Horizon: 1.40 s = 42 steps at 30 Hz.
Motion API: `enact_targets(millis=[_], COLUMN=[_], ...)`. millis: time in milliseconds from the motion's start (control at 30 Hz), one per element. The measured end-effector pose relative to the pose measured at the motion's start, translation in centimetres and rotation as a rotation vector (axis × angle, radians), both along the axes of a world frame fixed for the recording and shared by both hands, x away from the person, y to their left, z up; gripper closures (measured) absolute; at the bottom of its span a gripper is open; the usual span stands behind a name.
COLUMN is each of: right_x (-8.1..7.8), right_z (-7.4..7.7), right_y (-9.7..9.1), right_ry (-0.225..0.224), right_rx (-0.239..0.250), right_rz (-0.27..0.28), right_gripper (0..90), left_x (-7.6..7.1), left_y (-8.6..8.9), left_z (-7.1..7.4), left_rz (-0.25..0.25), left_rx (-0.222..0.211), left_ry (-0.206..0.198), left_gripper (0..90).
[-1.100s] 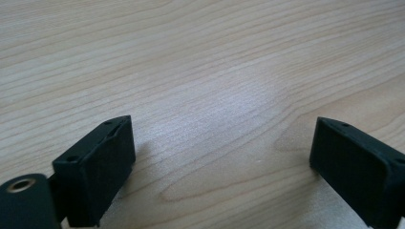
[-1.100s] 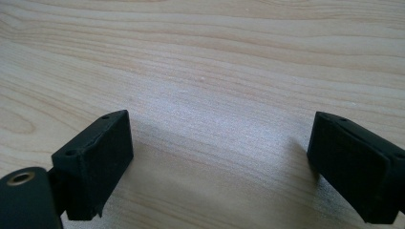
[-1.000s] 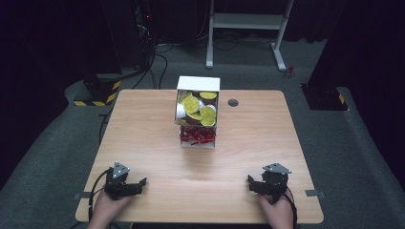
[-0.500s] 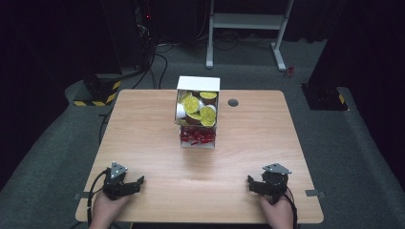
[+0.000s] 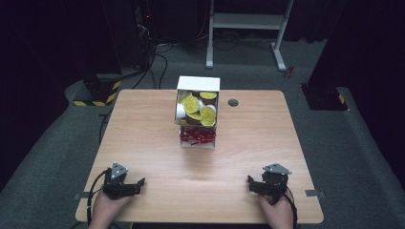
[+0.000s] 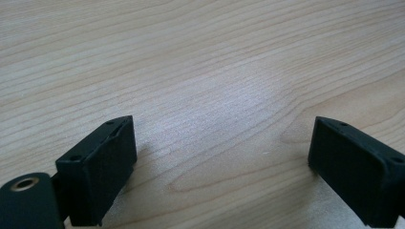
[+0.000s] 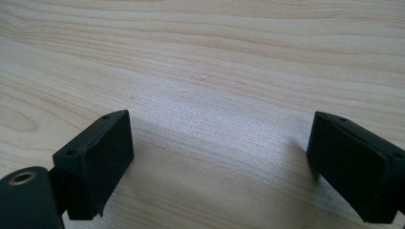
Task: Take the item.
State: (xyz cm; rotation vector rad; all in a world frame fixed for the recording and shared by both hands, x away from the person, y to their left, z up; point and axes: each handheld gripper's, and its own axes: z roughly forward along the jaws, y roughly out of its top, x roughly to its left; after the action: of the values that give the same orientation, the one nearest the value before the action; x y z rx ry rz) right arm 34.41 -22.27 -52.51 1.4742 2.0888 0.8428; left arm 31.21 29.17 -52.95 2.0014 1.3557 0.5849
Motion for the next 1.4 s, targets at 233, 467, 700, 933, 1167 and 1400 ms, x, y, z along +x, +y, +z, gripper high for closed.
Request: enact_targets(millis=[233, 467, 700, 933, 1167, 1400], right_x=[0.0, 0.0, 0.0, 0.0, 0.0, 0.1], right_z=[0.0, 0.0, 0.0, 0.0, 0.0, 0.0], right_y=[0.0, 0.0, 0.0, 0.0, 0.0, 0.0], right_ry=[0.001, 0.001, 0.001, 0.001, 0.001, 0.0], right_rx=[0.001, 0.001, 0.001, 0.001, 0.0, -0.002], right_rz=[0.0, 0.0, 0.0, 0.001, 0.0, 0.005], right_gripper=[8.6, 8.6, 8.6, 8.6, 8.5, 8.2], left_x=[-0.1, -0.2, -0.3, -0.3, -0.1, 0.1], left_y=[-0.1, -0.2, -0.7, -1.0, -1.3, -2.1], left_z=[0.4, 0.9, 1.5, 1.8, 2.2, 2.9], left_rz=[-0.027, -0.03, -0.045, -0.059, -0.051, -0.055], left_rx=[0.006, -0.039, -0.049, -0.076, -0.085, -0.101], left_ry=[0.007, -0.035, -0.069, -0.062, -0.067, -0.052], left_gripper=[13.9, 14.8, 15.1, 15.8, 15.8, 14.2])
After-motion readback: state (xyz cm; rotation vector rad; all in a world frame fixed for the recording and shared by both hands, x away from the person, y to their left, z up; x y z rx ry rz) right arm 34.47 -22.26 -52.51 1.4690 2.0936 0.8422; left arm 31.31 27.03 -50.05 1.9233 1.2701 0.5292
